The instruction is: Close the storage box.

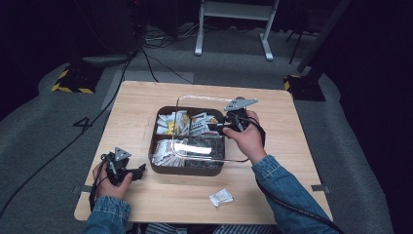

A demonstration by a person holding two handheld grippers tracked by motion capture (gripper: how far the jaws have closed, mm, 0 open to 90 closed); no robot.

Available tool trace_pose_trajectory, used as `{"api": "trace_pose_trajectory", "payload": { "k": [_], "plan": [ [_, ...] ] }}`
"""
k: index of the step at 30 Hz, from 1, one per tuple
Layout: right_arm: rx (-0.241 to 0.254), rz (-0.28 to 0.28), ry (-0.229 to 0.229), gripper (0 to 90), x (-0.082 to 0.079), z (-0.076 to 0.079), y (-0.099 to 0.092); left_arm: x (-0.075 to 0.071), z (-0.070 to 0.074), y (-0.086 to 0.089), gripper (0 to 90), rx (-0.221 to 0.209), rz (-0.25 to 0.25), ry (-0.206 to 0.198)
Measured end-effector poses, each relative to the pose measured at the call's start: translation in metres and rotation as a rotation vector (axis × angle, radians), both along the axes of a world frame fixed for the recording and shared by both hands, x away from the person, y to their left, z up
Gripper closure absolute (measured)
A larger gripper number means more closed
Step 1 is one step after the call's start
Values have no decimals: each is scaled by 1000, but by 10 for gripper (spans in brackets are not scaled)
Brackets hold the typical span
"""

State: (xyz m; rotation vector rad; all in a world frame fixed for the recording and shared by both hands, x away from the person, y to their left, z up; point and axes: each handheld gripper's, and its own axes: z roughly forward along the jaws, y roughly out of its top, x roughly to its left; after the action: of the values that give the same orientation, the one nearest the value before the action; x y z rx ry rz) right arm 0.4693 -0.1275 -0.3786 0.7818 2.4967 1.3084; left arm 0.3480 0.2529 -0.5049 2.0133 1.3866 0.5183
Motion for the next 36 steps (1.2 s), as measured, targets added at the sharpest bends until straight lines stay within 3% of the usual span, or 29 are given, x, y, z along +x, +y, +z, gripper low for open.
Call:
{"api": "trace_pose_trajectory", "payload": {
  "k": [36],
  "plan": [
    [-75,3,49,587,13,-40,64,1,0,0,159,0,0,-3]
  ]
}}
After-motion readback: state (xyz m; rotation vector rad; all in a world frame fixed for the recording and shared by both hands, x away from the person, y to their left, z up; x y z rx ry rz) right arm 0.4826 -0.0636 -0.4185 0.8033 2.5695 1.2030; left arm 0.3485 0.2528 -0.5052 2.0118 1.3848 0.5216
